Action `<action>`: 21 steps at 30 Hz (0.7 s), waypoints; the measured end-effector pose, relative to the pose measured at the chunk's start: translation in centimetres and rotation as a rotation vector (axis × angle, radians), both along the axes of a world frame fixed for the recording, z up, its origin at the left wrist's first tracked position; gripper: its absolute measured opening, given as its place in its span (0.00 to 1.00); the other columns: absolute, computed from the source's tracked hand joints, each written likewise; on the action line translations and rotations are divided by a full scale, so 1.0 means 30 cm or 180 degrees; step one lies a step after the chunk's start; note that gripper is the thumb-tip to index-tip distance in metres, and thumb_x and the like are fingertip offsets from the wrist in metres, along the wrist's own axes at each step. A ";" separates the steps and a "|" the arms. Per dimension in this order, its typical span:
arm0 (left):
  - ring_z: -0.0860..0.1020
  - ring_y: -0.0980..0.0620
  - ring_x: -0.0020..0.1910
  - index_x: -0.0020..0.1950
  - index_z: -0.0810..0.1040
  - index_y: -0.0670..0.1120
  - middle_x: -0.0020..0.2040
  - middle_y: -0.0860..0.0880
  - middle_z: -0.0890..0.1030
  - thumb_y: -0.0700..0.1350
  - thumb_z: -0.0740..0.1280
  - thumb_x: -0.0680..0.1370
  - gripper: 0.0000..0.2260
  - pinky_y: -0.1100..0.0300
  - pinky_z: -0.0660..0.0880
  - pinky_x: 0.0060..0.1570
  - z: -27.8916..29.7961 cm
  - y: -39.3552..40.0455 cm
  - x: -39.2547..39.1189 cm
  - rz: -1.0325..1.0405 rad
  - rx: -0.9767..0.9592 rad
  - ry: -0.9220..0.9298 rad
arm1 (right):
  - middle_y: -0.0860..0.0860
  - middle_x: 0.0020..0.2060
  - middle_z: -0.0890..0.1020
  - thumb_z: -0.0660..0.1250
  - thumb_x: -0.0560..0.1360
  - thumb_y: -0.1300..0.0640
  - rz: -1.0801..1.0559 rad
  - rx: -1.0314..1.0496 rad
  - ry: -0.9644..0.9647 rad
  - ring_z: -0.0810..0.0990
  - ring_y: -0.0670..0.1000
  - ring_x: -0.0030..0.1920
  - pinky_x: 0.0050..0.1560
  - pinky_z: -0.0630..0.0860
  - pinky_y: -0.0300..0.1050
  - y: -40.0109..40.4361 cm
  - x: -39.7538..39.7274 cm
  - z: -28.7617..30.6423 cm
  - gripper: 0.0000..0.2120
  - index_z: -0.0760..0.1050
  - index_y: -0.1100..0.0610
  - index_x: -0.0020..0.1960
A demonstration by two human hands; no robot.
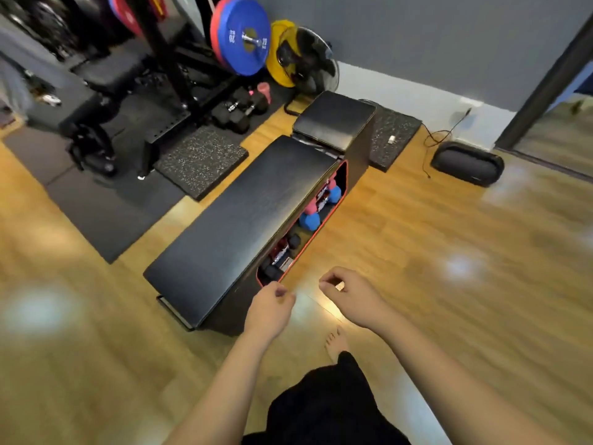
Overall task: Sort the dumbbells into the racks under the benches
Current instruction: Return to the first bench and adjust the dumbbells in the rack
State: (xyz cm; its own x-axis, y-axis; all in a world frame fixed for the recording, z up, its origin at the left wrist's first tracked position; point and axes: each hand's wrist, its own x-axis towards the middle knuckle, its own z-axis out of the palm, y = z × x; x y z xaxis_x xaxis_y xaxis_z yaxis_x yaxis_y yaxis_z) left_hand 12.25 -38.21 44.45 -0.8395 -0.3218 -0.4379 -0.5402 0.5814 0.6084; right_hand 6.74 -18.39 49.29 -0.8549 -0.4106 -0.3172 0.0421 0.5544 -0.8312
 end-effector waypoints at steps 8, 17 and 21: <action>0.77 0.53 0.49 0.57 0.77 0.52 0.52 0.52 0.80 0.55 0.65 0.76 0.12 0.59 0.72 0.49 -0.076 0.082 -0.303 0.0424 0.0065 -0.0151 | 0.42 0.42 0.81 0.65 0.76 0.48 0.0583 0.0344 -0.0086 0.76 0.38 0.39 0.41 0.69 0.37 0.094 -0.344 -0.038 0.04 0.77 0.47 0.45; 0.78 0.53 0.50 0.52 0.78 0.54 0.52 0.53 0.82 0.56 0.65 0.74 0.11 0.58 0.74 0.49 -0.089 0.154 -0.432 0.1372 -0.0035 -0.0155 | 0.42 0.40 0.80 0.66 0.77 0.51 0.1203 0.0373 -0.0176 0.75 0.36 0.36 0.37 0.66 0.33 0.082 -0.687 -0.122 0.04 0.78 0.49 0.45; 0.78 0.53 0.52 0.51 0.77 0.53 0.53 0.53 0.81 0.55 0.66 0.74 0.09 0.56 0.75 0.55 -0.072 0.244 -0.454 0.2022 -0.0104 -0.0176 | 0.44 0.41 0.80 0.66 0.77 0.55 0.1635 0.0368 -0.0289 0.77 0.42 0.43 0.41 0.68 0.34 0.105 -0.816 -0.148 0.04 0.77 0.50 0.43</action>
State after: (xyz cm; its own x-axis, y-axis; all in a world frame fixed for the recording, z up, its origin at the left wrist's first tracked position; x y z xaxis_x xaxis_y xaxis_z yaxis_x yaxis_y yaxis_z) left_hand -1.36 -30.89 42.29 -0.4571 -0.7632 -0.4567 -0.8158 0.1553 0.5571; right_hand -17.75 -15.24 44.85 -0.5199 -0.7269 -0.4486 -0.1899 0.6104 -0.7690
